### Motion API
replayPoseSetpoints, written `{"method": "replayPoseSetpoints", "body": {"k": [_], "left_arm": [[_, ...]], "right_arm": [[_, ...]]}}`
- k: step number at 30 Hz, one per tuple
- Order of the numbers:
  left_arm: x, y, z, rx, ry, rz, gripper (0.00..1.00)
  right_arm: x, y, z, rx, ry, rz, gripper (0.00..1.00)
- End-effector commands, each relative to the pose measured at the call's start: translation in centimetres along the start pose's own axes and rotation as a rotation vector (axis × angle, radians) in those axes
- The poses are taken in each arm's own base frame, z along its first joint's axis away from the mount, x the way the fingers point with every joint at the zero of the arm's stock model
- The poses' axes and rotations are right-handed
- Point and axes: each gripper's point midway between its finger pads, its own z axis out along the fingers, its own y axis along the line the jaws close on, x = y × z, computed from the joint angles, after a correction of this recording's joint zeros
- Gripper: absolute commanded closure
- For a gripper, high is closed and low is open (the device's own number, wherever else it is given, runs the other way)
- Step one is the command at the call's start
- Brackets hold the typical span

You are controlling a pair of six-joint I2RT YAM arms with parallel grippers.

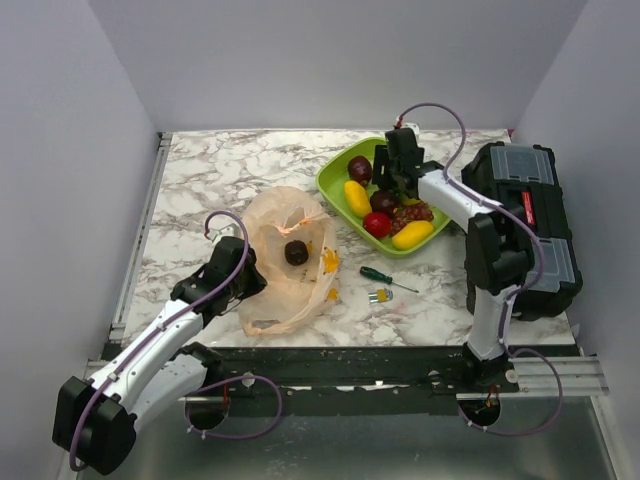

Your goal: Take the fake fruits out of the plastic bag

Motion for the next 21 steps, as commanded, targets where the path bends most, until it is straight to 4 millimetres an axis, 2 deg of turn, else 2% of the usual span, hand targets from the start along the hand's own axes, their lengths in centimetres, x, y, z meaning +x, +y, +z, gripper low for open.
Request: {"method": "replayPoseSetpoints", "body": {"k": [1, 4, 7, 10, 12, 14, 17, 21], "left_arm": [[-0.4, -0.8, -0.1, 0.029, -0.004, -0.017, 1.00], [-0.2, -0.6, 0.1, 0.016, 0.004, -0.020, 1.00], [-0.1, -0.6, 0.2, 0.018, 0.013, -0.014, 1.00], [-0.1, -0.6, 0.2, 0.015, 0.012, -0.022, 1.00], [-0.1, -0.6, 0.4, 0.020, 0.005, -0.026, 1.00], [-0.3, -0.7, 0.4, 0.027, -0.006, -0.024, 1.00], [-0.5, -0.7, 0.5, 0.028, -0.019, -0.021, 1.00], [-0.5, -0.6, 0.4, 0.023, -0.014, -0.015, 1.00]], "right_arm": [[2.4, 1.5, -4.7, -0.145, 0.069, 0.045, 0.21], [4.7, 3.6, -8.1, -0.281, 0.090, 0.079, 0.21], [8.9, 5.8, -11.4, -0.415, 0.144, 0.083, 0.21], [12.9, 8.3, -15.7, -0.550, 0.162, 0.041, 0.20], [14.7, 9.9, -18.8, -0.615, 0.150, -0.001, 0.20], [15.6, 10.1, -21.1, -0.627, 0.111, -0.037, 0.19], [15.0, 9.5, -23.4, -0.656, 0.036, -0.040, 0.18], [12.8, 10.6, -27.6, -0.806, -0.098, -0.038, 0.17]]}}
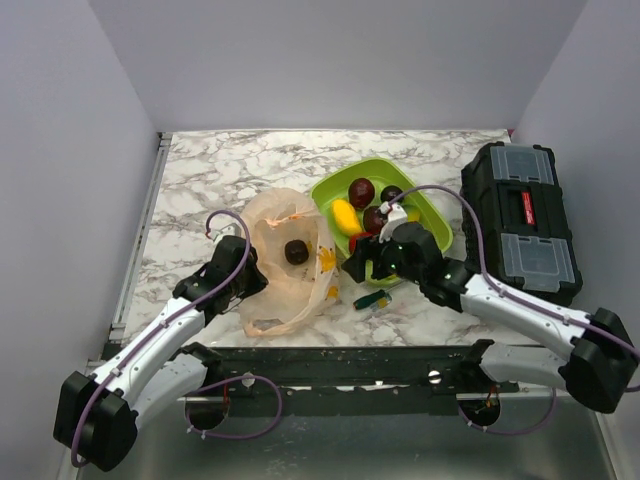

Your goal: Take the fake fruits out of the plastic bag

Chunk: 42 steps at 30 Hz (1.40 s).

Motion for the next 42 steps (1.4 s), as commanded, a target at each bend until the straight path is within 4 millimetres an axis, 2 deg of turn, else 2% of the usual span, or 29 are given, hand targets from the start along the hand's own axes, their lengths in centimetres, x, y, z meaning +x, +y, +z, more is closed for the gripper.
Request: {"method": "replayPoseSetpoints", "body": {"k": [1, 5, 8, 14, 17, 19, 21, 23, 25, 29, 35, 38, 42], "left_arm": [[-0.3, -0.4, -0.1, 0.022, -0.012, -0.002, 1.00], [-0.2, -0.5, -0.1, 0.033, -0.011, -0.009, 1.00], [-0.4, -0.6, -0.3, 0.033, -0.012, -0.002, 1.00], [-0.4, -0.6, -0.1, 0.029, -0.009, 0.004, 1.00], [-0.2, -0.6, 0.0, 0.028, 0.002, 0.004, 1.00], [-0.2, -0.6, 0.1, 0.026, 0.003, 0.002, 1.00], [-0.2, -0.6, 0.1, 0.026, 0.005, 0.003, 1.00], [-0.3, -0.8, 0.0, 0.030, 0.004, 0.004, 1.00], [-0.3, -0.8, 0.0, 0.029, 0.006, 0.005, 1.00], [-0.4, -0.9, -0.2, 0.033, 0.003, 0.006, 1.00], [-0.5, -1.1, -0.4, 0.044, -0.002, 0.004, 1.00], [-0.4, -1.3, -0.4, 0.055, 0.000, 0.004, 1.00], [-0.3, -1.3, -0.3, 0.060, 0.005, 0.008, 1.00]], "right_arm": [[-3.8, 3.5, -2.4, -0.145, -0.187, -0.036, 0.16], [-5.3, 4.1, -2.5, -0.150, -0.211, -0.069, 0.14], [-5.5, 7.3, -2.6, -0.291, -0.161, -0.130, 0.15], [-4.5, 15.1, -4.9, -0.500, -0.171, -0.301, 0.15], [-4.5, 17.9, -5.6, -0.556, -0.202, -0.336, 0.16], [-4.3, 18.9, -5.3, -0.592, -0.213, -0.330, 0.19], [-4.1, 18.8, -3.7, -0.557, -0.202, -0.311, 0.26], [-4.0, 18.3, -1.5, -0.481, -0.173, -0.303, 0.38], [-4.1, 17.1, 1.2, -0.367, -0.155, -0.284, 0.43], [-3.9, 15.6, 5.2, -0.215, -0.137, -0.264, 0.45], [-3.8, 12.6, 9.7, 0.034, -0.136, -0.226, 0.46], [-3.5, 10.7, 11.3, 0.163, -0.139, -0.189, 0.49], [-2.6, 10.1, 12.8, 0.205, -0.129, -0.188, 0.49]]}}
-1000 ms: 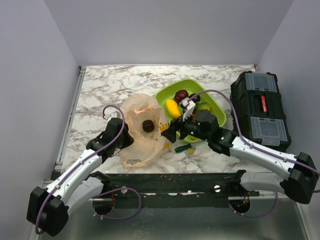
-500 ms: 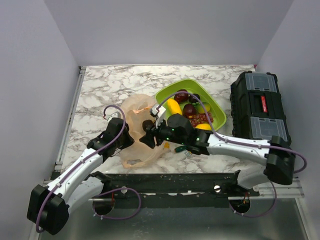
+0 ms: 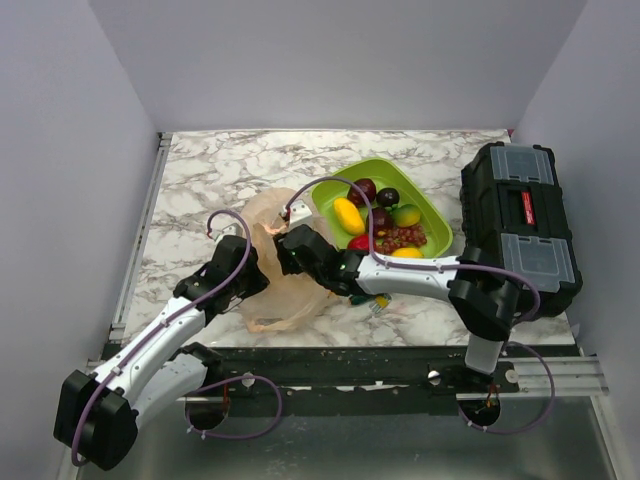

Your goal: Take the fake fruits out of the plastic bag

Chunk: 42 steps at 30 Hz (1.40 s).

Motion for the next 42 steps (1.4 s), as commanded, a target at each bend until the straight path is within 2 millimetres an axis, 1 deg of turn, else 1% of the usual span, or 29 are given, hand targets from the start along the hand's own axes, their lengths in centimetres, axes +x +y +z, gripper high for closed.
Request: {"method": "replayPoseSetpoints", "body": {"k": [1, 4, 7, 9, 11, 13, 17, 20, 23, 25, 27, 29, 32, 37, 39, 42], "left_arm": [[-0.4, -1.0, -0.3, 0.046, -0.006, 0.007, 1.00], [-0.3, -1.0, -0.3, 0.049, 0.000, 0.008, 1.00], [-0.1, -0.9, -0.3, 0.052, 0.001, 0.009, 1.00], [0.0, -0.7, -0.3, 0.048, 0.000, 0.011, 1.00], [0.0, -0.7, -0.4, 0.049, -0.002, 0.014, 1.00], [-0.1, -0.7, -0.4, 0.051, -0.003, 0.015, 1.00], [0.0, -0.6, -0.4, 0.049, 0.000, 0.015, 1.00], [0.0, -0.7, -0.5, 0.053, 0.000, 0.016, 1.00], [0.0, -0.8, -0.4, 0.054, 0.003, 0.015, 1.00], [0.1, -0.7, -0.4, 0.052, 0.006, 0.014, 1.00], [0.2, -0.7, -0.4, 0.052, 0.008, 0.016, 1.00], [0.2, -0.7, -0.4, 0.053, 0.008, 0.016, 1.00], [0.2, -0.6, -0.5, 0.052, 0.007, 0.021, 1.00], [-0.1, -0.4, -0.5, 0.039, -0.006, 0.031, 1.00], [-0.4, -0.4, -0.7, 0.033, -0.015, 0.040, 1.00], [-1.3, -0.6, -1.0, 0.022, -0.043, 0.061, 1.00]], "right_arm": [[1.3, -2.4, 1.4, 0.162, 0.024, 0.005, 0.48], [2.2, -3.1, 2.2, 0.219, 0.033, 0.002, 0.45], [2.8, -3.8, 2.9, 0.258, 0.032, -0.007, 0.39], [3.1, -3.9, 3.3, 0.269, 0.037, -0.020, 0.35], [3.2, -4.0, 3.8, 0.278, 0.039, -0.035, 0.25], [3.2, -4.3, 4.2, 0.290, 0.038, -0.039, 0.20], [3.1, -4.7, 5.0, 0.281, 0.034, -0.028, 0.15], [3.4, -5.1, 5.8, 0.284, 0.046, -0.030, 0.15], [3.6, -4.8, 6.8, 0.271, 0.038, -0.038, 0.15], [4.1, -4.8, 7.4, 0.271, 0.045, -0.046, 0.15], [4.6, -4.8, 7.9, 0.269, 0.057, -0.059, 0.18], [5.1, -4.5, 8.2, 0.258, 0.073, -0.066, 0.24], [5.0, -4.3, 8.2, 0.246, 0.077, -0.071, 0.37], [3.6, -3.5, 7.2, 0.196, 0.068, -0.073, 0.65], [2.5, -3.0, 6.2, 0.160, 0.056, -0.061, 0.72], [0.8, -1.8, 4.5, 0.081, 0.038, -0.038, 0.79]]}}
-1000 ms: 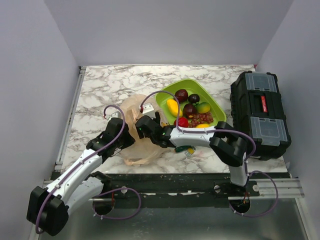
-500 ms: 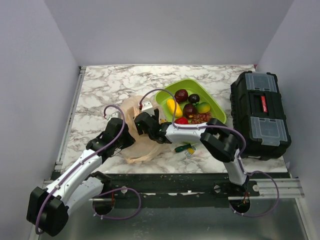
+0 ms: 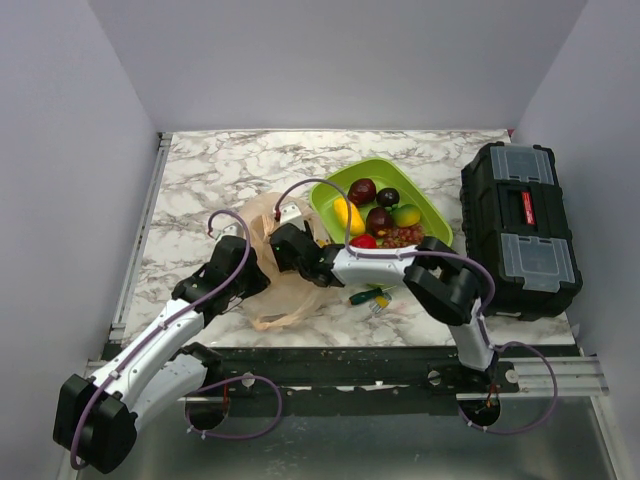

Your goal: Take the fake fruits out of the plastic bag

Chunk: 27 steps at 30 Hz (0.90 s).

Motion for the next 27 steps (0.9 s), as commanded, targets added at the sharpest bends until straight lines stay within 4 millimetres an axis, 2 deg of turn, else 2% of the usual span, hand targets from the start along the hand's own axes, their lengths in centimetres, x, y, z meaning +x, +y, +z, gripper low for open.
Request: {"method": "replayPoseSetpoints", "body": {"k": [1, 6, 11, 14, 17, 23, 26, 27], "left_arm": [[-1.6, 0.0, -0.7, -0.020, -0.053, 0.044, 1.00], [-3.8, -0.7, -1.2, -0.036, -0.110, 0.080, 1.00], [-6.1, -1.1, -1.5, -0.066, -0.160, 0.140, 1.00], [-7.5, -0.8, -1.9, -0.113, -0.197, 0.177, 1.00], [-8.4, 0.0, -2.1, -0.167, -0.214, 0.181, 1.00], [-8.9, 2.5, -2.8, -0.272, -0.224, 0.057, 1.00], [-9.2, 3.5, -3.4, -0.297, -0.253, -0.005, 0.91], [-9.4, 3.8, -3.6, -0.304, -0.263, -0.028, 0.80]], "right_arm": [[-4.6, 1.5, -4.3, -0.155, -0.071, 0.051, 0.80], [-6.4, 2.4, -8.5, -0.300, -0.107, 0.106, 0.87], [-7.8, 2.9, -13.0, -0.454, -0.161, 0.137, 0.88], [-8.4, 2.8, -16.1, -0.549, -0.213, 0.135, 0.88], [-8.7, 2.2, -18.0, -0.584, -0.243, 0.126, 0.90], [-8.1, -1.9, -18.7, -0.428, -0.269, 0.123, 0.90], [-7.5, -4.4, -18.4, -0.311, -0.273, 0.110, 0.90], [-7.4, -5.3, -18.3, -0.267, -0.275, 0.108, 0.90]]}}
